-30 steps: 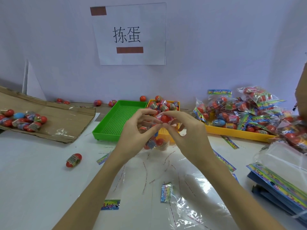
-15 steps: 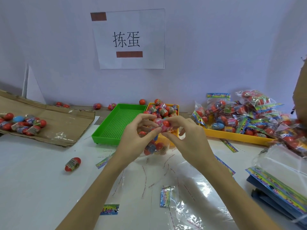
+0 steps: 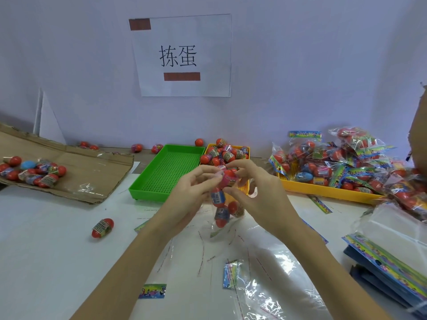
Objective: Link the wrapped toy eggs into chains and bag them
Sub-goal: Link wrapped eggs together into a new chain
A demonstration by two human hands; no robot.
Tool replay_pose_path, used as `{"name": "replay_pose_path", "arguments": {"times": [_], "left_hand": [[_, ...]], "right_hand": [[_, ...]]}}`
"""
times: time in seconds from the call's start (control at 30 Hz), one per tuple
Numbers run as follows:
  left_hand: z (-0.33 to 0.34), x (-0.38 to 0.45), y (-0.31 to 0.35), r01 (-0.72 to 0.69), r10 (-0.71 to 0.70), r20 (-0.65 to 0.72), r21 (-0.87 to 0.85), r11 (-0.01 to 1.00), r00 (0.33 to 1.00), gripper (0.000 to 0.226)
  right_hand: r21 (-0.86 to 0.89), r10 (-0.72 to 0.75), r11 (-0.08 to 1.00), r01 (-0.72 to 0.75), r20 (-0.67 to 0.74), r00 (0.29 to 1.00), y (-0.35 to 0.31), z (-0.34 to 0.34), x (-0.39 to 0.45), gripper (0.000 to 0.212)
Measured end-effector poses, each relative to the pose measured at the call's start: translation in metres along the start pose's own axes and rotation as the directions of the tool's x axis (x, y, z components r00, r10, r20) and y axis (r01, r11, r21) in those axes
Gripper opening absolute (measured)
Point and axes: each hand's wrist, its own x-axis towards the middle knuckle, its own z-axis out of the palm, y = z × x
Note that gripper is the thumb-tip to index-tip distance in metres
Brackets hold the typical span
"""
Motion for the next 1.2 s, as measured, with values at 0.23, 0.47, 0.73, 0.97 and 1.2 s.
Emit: {"name": "replay_pose_path", "arguments": {"times": [0.23,0.47,0.73,0.97,1.2], "left_hand": [[0.003,0.000,-0.006,-0.072,0.116,-0.254,0.178,0.981,0.960,0.008],[0.014,-0.005,-0.002,-0.153,0.181,-0.311,0.114,0.982,0.933,0.007],[0.015,-0.005,0.000,-0.162,0.191,-0.344,0.111,0.980,0.919,0.009],[0.015,-0.006,0.001,-0.169,0.183,-0.353,0.070,0.983,0.918,0.009],[0.016,-0.005,-0.001,-0.114,0.143,-0.291,0.116,0.987,0.946,0.013]], "right_hand": [[-0.094,-0.094,0.991,0.099,0.057,0.994,-0.001,0.002,-0.001,0.037],[-0.213,-0.193,0.954,0.212,0.107,0.975,-0.002,0.002,-0.002,0.026],[-0.271,-0.203,0.933,0.235,0.141,0.969,-0.011,0.003,-0.004,0.035],[-0.324,-0.152,0.919,0.224,0.231,0.961,-0.025,-0.003,-0.005,0.030],[-0.182,-0.139,0.965,0.191,0.262,0.955,-0.027,0.000,-0.004,0.028]]}}
